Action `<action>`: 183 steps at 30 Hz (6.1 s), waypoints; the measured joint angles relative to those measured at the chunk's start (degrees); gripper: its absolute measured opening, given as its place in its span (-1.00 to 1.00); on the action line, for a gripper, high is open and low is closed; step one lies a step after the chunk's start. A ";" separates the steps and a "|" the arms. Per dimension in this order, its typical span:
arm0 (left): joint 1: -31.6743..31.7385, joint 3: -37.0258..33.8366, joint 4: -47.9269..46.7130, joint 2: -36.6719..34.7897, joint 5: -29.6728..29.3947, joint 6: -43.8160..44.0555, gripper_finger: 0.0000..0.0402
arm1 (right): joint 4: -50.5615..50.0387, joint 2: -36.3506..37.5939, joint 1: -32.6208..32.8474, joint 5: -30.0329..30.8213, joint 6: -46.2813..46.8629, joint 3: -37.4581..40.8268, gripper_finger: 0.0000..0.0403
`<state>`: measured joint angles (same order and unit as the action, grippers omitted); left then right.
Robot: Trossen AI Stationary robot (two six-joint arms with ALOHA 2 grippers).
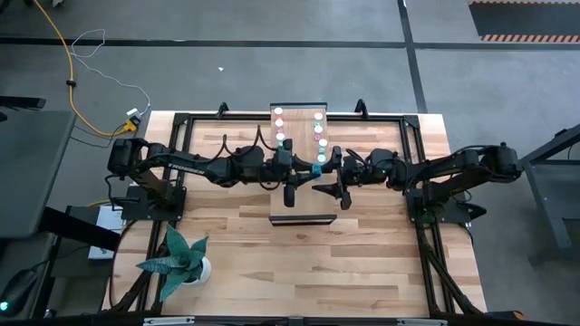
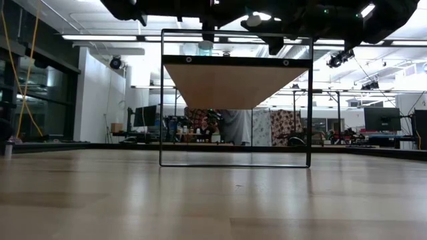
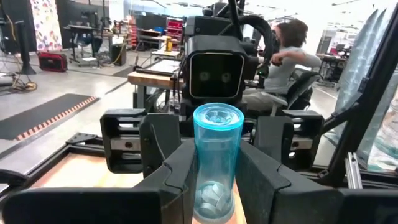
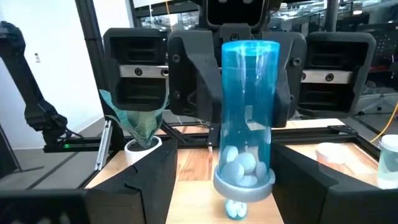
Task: Pick and place medicine bottles onto shelf by color
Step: Put the transparent blue pill bottle on the shelf
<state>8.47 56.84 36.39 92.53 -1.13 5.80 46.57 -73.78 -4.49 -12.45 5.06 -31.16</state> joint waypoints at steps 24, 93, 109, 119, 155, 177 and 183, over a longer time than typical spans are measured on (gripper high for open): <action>-0.28 0.00 0.71 0.00 0.62 0.61 -0.60 | -0.39 0.00 0.02 0.45 -1.27 0.00 -0.50; -0.72 3.21 -28.95 -9.19 -2.70 -13.97 0.13 | -72.38 -6.99 3.87 16.52 -15.63 -38.18 -0.49; -0.70 3.21 -28.82 -9.22 -2.41 -12.87 -0.52 | -73.00 -6.97 3.87 16.52 -15.62 -38.18 -0.49; -0.70 3.21 -29.52 -9.22 -2.37 -12.44 -0.55 | -73.58 -6.91 3.87 16.50 -16.35 -38.16 -0.34; -2.82 -18.10 11.63 -20.56 -4.21 3.51 -0.57 | -8.29 6.83 2.82 6.96 4.38 -2.36 0.21; -2.82 -12.81 12.78 -11.98 -4.74 10.28 -0.57 | -0.36 3.08 1.46 2.33 9.11 -5.93 0.43; -2.37 -12.47 13.18 -10.32 -5.37 12.36 -0.57 | -5.29 -0.69 1.16 2.81 9.51 -10.36 0.43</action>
<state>6.10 44.37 49.57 82.21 -6.50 18.16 41.28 -74.47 -3.33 -9.63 14.57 -41.52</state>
